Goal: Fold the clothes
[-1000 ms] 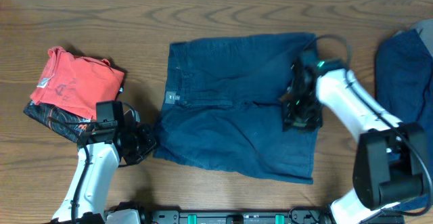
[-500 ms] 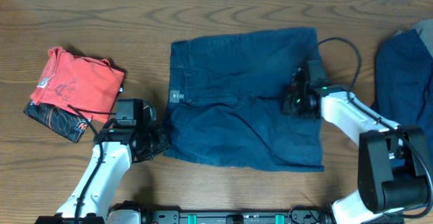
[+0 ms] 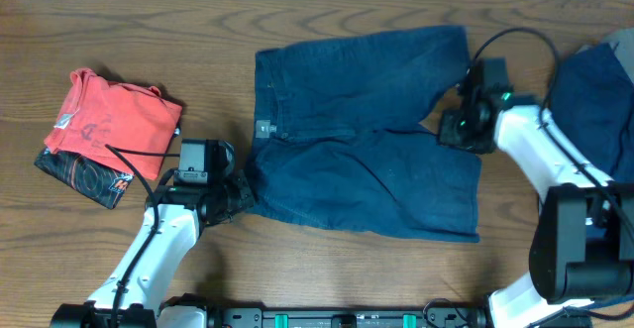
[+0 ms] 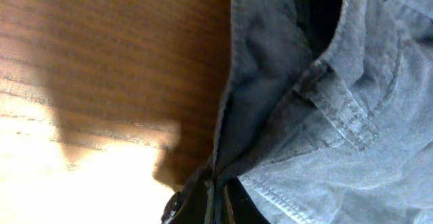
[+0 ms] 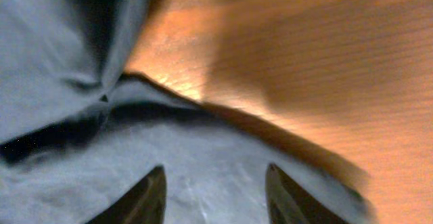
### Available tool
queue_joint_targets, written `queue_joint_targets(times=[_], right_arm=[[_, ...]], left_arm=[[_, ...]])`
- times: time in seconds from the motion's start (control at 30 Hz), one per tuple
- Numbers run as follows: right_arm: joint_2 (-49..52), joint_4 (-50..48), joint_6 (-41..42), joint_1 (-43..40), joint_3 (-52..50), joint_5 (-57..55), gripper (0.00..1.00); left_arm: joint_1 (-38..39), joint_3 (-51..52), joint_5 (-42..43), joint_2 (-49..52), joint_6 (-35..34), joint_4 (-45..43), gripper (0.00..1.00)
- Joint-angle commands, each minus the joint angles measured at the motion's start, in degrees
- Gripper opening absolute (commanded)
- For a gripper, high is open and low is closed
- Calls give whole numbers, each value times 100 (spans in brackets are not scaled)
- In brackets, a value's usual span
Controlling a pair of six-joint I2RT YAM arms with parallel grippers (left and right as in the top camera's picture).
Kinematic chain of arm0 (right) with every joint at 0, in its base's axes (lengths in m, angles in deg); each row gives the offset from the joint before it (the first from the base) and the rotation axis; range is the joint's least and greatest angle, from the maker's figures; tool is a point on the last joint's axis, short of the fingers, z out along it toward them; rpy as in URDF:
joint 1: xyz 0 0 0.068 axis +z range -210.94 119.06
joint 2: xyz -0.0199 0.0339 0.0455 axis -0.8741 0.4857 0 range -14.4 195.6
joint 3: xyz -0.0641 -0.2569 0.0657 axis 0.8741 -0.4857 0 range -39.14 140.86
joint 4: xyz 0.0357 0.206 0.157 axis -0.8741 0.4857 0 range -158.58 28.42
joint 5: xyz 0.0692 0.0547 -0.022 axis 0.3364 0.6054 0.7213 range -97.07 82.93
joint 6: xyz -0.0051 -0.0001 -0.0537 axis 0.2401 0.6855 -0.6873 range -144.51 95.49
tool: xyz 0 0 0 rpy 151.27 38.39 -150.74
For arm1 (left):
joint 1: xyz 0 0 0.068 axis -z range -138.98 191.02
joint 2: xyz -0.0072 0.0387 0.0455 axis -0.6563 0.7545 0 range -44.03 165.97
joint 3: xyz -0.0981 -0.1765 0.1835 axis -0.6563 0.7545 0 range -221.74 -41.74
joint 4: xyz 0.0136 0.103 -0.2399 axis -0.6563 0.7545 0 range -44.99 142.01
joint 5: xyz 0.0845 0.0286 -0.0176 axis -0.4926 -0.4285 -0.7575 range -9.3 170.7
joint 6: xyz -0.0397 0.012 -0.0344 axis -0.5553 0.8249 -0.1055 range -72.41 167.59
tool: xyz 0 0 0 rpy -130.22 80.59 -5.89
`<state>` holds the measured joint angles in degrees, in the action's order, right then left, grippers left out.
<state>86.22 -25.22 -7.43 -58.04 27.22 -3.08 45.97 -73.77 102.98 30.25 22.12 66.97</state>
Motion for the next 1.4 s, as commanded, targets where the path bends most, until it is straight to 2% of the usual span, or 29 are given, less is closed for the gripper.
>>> queue_joint_targets(times=[0.0, 0.03, 0.07, 0.2, 0.3, 0.53, 0.6, 0.63, 0.67, 0.7, 0.73, 0.83, 1.03, 1.07, 1.1, 1.13, 1.17, 1.2, 1.27, 1.37], right_arm=[[-308, 837, 205, -192, 553, -382, 53], [-389, 1161, 407, -221, 579, -468, 59], [-461, 1427, 505, -262, 560, -481, 69], [-511, 1928, 514, -444, 225, -463, 69], [-509, 1825, 385, -557, -271, -297, 68], [-509, 376, 385, -566, -1648, 127, 65], [-509, 2, 341, -566, -1906, 498, 59], [-509, -138, 339, -564, -1978, 675, 48], [-509, -240, 284, -560, -2015, 861, 32], [-509, -330, 142, -555, -2020, 1060, 7], [-514, -389, 59, -555, -2004, 1172, 1], [-573, -446, 114, -649, -1733, 929, 1], [-601, -984, 479, -911, -516, 592, 1], [-601, -1012, 476, -916, -356, 592, 3], [-601, -1014, 474, -916, -203, 592, 14], [-601, -992, 470, -909, -105, 595, 29], [-601, -905, 472, -907, -42, 601, 50], [-601, -741, 470, -898, -4, 621, 60], [-601, -249, 472, -887, 4, 654, 64], [-601, 776, 479, -890, 0, 647, 62]], left_arm=[[17, 11, -50, 33, -31, 138, 6], [17, 11, -50, 33, -31, 190, 6], [17, 11, -50, 33, -31, 238, 6], [17, 11, -50, 33, -28, 396, 6], [17, 11, -50, 33, -28, 417, 6], [17, 11, -50, 33, -28, 439, 6], [17, 11, -50, 33, -28, 466, 6], [17, 11, -50, 33, -28, 479, 6], [17, 11, -50, 33, -28, 498, 7], [17, 11, -50, 33, -28, 509, 6], [17, 11, -50, 33, -28, 522, 6], [17, 11, -48, 33, -28, 542, 6], [17, 11, -48, 33, -33, 254, 6], [17, 11, -48, 33, -33, 129, 6], [17, 11, -48, 33, -33, -9, 6], [20, 11, -48, 33, -35, -107, 6], [22, 11, -46, 33, -44, -201, 6], [24, 11, -48, 33, -81, -238, 6], [28, 11, -42, 33, -125, -212, 6], [28, 11, -28, 33, -122, -26, 6]])
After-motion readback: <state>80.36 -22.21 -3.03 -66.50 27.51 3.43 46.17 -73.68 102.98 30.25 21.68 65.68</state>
